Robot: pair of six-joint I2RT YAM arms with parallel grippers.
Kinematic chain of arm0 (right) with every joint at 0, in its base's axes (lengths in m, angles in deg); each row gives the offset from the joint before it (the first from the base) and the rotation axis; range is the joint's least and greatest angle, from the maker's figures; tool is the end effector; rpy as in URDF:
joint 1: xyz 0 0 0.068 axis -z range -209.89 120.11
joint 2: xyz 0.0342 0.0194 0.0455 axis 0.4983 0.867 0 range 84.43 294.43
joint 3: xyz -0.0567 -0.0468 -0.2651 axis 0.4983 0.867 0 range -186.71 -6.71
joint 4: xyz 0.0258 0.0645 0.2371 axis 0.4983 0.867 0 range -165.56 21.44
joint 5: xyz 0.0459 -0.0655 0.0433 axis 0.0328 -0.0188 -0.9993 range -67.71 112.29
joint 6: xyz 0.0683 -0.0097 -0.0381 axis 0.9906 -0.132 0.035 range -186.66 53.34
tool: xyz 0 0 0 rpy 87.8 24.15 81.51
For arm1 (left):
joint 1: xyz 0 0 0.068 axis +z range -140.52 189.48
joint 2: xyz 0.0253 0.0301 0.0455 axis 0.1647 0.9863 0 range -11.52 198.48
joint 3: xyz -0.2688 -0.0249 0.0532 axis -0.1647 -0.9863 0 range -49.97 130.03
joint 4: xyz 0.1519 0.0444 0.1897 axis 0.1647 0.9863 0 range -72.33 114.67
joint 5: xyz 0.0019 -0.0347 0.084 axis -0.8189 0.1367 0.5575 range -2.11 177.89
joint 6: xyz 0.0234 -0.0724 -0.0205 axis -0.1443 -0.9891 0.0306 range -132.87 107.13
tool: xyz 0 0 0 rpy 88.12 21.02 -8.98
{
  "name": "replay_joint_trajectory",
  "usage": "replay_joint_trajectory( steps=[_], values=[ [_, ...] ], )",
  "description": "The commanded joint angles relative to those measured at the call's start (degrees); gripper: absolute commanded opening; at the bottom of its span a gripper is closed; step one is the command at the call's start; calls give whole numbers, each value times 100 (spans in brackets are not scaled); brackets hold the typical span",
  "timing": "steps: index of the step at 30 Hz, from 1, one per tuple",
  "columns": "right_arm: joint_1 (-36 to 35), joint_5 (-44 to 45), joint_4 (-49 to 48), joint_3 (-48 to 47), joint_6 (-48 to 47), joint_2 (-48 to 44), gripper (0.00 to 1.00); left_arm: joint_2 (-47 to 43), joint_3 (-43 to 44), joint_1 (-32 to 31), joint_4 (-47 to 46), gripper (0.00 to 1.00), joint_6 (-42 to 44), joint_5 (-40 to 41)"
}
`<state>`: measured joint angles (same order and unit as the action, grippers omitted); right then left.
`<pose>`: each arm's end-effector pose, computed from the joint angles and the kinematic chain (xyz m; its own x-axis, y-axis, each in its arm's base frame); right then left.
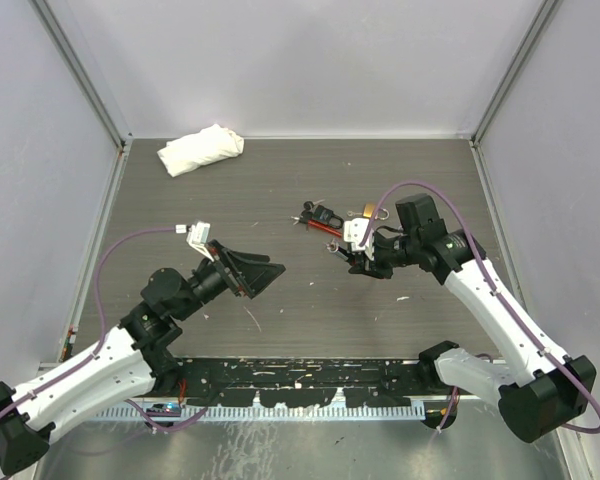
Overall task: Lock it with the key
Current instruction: Adjust the key in the lock.
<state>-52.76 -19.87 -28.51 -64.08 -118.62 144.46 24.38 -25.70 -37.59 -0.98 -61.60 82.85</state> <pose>0.1661 0.1192 0.2988 0.1089 -0.5878 -0.8017 -0.9774 0.0834 -0.1940 0.1191 -0.1369 0.2994 -0.5378 -0.5211 -0.6627 0.5828 0.3382 -0.7389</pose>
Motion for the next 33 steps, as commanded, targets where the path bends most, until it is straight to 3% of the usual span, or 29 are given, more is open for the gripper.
replay_joint_trajectory(
  steps=[1, 18, 24, 29, 33],
  values=[
    [37, 91, -407, -53, -127, -8, 1, 28, -10, 38, -497, 98, -137, -111],
    [37, 228, -458, -1, -178, -14, 1, 284, -160, 40, -775, 99, -808, -149],
    [37, 311, -502, 6, -199, 41, 1, 354, -3, 39, -475, 88, -1087, -224],
    [37, 330, -563, 18, -193, 82, 1, 540, 276, 28, 113, 73, -1128, -213],
    [37, 330, -599, 24, -199, 124, 1, 869, 407, 23, -49, 70, -1283, -254]
  ],
)
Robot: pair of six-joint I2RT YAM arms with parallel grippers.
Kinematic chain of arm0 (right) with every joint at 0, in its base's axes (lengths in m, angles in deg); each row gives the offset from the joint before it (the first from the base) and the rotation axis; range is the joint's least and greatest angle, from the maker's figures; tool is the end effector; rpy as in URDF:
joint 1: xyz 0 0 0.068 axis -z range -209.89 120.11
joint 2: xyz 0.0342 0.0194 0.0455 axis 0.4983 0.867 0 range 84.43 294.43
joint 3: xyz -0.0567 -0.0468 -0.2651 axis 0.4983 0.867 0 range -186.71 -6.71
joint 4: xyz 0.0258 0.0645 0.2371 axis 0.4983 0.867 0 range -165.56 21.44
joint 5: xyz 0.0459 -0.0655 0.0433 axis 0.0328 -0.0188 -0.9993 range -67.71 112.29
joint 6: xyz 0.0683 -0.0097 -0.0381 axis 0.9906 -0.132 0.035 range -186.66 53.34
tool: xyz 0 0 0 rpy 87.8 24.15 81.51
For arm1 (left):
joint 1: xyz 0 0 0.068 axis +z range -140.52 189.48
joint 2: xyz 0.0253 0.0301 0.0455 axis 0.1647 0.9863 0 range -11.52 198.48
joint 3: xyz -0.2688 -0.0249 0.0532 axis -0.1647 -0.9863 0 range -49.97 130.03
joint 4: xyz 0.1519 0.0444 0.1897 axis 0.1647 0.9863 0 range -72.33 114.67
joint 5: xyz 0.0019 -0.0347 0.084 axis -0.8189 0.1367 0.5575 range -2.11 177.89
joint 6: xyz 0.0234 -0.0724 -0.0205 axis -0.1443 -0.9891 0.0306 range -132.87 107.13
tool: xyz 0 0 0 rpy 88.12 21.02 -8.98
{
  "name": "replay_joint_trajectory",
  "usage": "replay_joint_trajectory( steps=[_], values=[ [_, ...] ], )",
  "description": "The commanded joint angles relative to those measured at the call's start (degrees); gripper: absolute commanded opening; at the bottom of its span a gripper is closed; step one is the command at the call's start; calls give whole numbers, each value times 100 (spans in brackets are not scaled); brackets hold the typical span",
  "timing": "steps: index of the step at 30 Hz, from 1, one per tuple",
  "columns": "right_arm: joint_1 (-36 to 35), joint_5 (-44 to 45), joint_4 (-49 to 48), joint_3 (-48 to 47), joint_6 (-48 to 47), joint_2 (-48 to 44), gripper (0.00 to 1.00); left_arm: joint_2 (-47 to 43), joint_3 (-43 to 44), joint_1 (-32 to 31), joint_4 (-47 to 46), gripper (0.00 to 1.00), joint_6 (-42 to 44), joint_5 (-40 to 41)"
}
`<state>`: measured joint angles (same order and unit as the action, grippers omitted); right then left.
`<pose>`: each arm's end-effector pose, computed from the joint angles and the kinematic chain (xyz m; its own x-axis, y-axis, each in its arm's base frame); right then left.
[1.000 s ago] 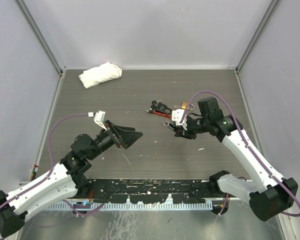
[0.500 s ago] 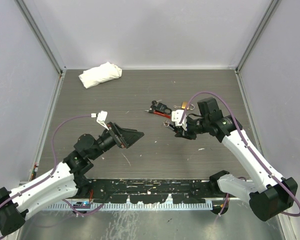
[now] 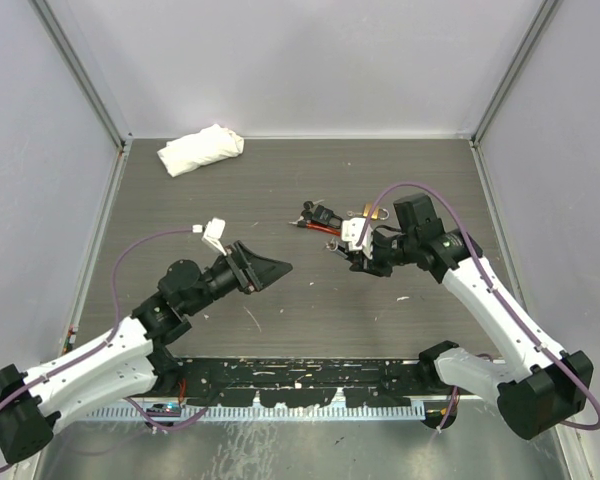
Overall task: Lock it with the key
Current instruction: Adjust the key in the lock.
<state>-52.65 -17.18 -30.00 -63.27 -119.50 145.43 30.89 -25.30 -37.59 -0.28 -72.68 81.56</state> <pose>0.1730 0.1191 0.2918 0.1118 -0.6204 -0.7763 -0.9709 0.0983 -0.2183 0.1317 -0.1526 0.2809 -0.6926 -0.5168 -0.5032 0.4059 0.2975 -0.8641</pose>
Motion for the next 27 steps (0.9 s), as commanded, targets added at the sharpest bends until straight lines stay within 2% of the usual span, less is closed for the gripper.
replay_joint_trajectory(
  steps=[1, 8, 13, 16, 19, 23, 27],
  values=[
    [24, 69, -451, -56, -118, 44, 1, 317, 428, 14, -177, 70, -206, -131],
    [23, 88, -492, -9, -139, 134, 1, 771, 1075, -243, 136, 70, -414, 441],
    [11, 105, -563, 75, -152, 169, 1, 937, 1744, -644, 1336, 69, -569, 1383],
    [17, 122, -598, 103, -148, 190, 1, 1115, 2103, -860, 1834, 63, -796, 1740],
    [17, 127, -608, 125, -152, 202, 1, 1310, 2265, -997, 1837, 61, -999, 1865],
    [9, 132, -610, 146, -139, 193, 1, 1602, 2384, -1065, 1569, 54, -1207, 1827],
    [-8, 148, -618, 196, -147, 164, 1, 1911, 2551, -1091, 1402, 54, -1287, 1772]
  ],
)
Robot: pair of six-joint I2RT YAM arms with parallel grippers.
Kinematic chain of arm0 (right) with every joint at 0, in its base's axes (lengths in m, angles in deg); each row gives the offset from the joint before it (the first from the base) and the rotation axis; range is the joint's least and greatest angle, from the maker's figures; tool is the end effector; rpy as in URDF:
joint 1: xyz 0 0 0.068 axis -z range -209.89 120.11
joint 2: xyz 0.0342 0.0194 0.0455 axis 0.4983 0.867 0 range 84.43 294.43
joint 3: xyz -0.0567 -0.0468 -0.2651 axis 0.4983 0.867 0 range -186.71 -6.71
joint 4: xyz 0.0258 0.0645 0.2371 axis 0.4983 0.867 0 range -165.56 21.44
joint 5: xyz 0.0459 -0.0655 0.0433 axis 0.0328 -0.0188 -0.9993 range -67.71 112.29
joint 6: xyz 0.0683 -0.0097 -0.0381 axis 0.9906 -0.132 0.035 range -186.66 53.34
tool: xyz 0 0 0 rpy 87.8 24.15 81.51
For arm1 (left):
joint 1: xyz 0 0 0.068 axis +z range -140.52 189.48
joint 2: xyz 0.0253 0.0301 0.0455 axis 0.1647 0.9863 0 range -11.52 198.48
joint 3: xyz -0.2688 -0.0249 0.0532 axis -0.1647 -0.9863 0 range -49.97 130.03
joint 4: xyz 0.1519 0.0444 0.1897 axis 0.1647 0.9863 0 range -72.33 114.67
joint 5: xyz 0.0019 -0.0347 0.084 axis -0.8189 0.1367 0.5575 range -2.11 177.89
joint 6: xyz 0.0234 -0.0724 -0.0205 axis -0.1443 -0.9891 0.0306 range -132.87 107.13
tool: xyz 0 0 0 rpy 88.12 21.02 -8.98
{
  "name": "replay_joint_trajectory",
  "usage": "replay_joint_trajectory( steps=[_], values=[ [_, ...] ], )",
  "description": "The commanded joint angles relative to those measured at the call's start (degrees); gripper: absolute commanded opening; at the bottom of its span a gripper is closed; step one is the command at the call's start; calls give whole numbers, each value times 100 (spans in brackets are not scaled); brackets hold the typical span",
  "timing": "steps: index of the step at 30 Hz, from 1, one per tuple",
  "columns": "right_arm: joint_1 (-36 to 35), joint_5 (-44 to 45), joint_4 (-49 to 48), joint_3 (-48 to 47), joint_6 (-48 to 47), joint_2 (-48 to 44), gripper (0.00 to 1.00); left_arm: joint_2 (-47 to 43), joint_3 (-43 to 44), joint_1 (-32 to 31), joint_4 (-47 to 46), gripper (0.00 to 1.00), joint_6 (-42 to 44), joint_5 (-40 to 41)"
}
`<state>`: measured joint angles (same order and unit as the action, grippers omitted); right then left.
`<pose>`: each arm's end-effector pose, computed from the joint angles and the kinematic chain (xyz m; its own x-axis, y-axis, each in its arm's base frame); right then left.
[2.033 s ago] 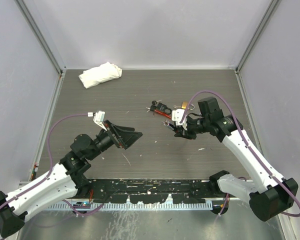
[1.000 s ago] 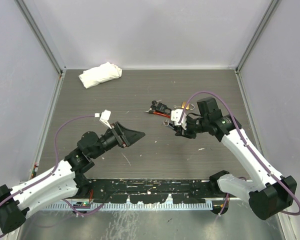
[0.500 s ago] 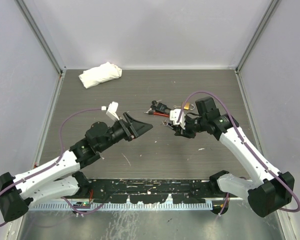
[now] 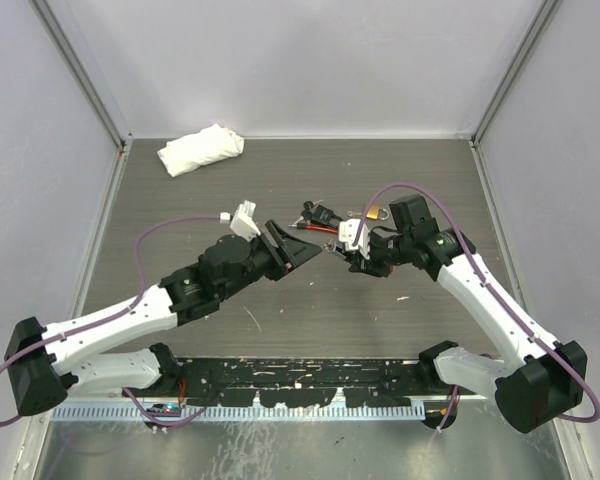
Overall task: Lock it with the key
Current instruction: Adjust the key in the lock.
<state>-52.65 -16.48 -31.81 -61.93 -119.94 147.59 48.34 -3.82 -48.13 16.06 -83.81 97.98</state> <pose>0.1810 0.1217 0.2794 0.0962 -0.6374 -0.7645 -0.9743 0.0967 -0.2033 0.1497 -0.2140 0.3183 -0.7356 -0.5775 -0.3541 0.1354 0.3868 -0.9122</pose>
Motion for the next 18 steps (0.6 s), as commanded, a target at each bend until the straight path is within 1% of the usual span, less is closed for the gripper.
replay_joint_trajectory(
  steps=[1, 9, 14, 18],
  values=[
    [-10, 84, -437, 71, -101, -55, 1, 214, 454, -39, -261, 54, -175, 126],
    [-28, 97, -455, 142, -119, -83, 1, 371, 614, -54, -292, 55, -183, 269],
    [-40, 97, -456, 164, -115, -103, 1, 555, 681, -50, -385, 54, -255, 129],
    [-37, 106, -455, 164, -113, -123, 1, 685, 726, -54, -485, 51, -288, 6]
  ],
)
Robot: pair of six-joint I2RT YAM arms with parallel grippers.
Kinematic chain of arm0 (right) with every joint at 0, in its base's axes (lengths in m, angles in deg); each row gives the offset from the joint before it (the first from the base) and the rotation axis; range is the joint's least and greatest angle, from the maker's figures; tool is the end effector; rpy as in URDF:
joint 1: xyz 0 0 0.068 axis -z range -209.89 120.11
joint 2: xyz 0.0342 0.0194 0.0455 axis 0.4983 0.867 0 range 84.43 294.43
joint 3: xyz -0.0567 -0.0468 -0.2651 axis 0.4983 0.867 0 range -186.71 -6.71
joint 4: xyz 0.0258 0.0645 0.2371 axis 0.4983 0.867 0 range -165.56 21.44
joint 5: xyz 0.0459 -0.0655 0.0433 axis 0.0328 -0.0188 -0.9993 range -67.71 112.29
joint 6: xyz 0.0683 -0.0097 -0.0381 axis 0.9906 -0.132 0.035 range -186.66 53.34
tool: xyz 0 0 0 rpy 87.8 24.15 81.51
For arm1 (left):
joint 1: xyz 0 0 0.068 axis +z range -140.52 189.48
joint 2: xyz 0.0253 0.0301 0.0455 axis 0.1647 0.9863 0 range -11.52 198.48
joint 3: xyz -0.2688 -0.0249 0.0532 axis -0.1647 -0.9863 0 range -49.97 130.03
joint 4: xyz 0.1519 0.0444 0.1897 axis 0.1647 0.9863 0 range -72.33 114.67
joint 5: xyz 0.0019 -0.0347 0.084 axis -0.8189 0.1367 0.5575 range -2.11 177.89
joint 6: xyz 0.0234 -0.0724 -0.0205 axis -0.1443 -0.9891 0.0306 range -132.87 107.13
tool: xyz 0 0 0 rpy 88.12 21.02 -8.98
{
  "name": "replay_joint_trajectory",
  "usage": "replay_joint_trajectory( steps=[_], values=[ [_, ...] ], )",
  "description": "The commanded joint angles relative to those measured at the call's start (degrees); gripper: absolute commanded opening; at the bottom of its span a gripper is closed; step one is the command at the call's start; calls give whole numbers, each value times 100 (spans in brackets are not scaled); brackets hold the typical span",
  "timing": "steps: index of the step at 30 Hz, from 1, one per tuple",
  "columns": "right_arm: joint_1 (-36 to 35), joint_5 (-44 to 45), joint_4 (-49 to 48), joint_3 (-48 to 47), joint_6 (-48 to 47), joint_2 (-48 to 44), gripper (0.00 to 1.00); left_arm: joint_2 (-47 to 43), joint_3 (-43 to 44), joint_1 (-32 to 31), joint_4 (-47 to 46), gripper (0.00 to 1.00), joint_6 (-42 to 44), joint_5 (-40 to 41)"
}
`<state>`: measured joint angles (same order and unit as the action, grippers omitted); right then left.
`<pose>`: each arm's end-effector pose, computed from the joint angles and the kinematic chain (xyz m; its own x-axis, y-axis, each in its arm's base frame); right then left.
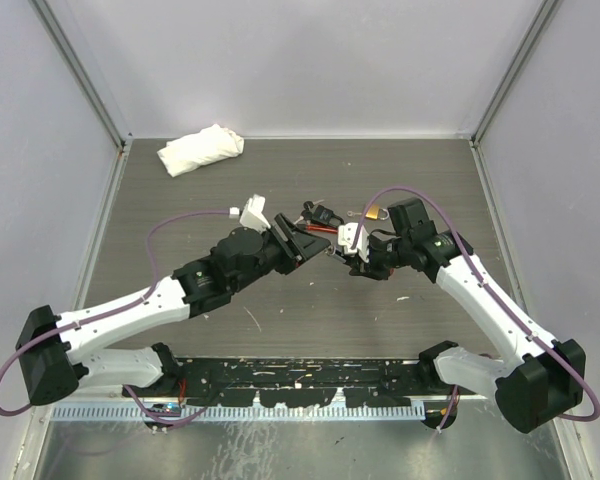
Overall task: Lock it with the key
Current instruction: Adjust the key in the lock.
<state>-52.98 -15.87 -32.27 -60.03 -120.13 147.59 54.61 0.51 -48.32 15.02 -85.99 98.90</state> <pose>0.1792 0.1217 0.2693 0.0839 -0.6512 -0.7543 -0.9778 0.0919 -0.1881 0.1634 -0.2353 0.3214 -0.7346 -0.5960 -0.3241 0.0977 0.3798 -0.9199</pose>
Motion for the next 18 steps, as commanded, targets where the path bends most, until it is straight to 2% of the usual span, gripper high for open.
replay_joint_trajectory(
  steps=[1, 12, 18],
  values=[
    [-5, 45, -409, -17, -94, -122, 1, 89, 310, -46, -396, 50, -70, -101],
    [-16, 60, -409, -20, -97, -122, 1, 50, 290, -76, -448, 34, -29, -170],
    [-11, 62, -402, -33, -92, -117, 1, 41, 254, -78, -413, 31, 14, -228]
  ],
)
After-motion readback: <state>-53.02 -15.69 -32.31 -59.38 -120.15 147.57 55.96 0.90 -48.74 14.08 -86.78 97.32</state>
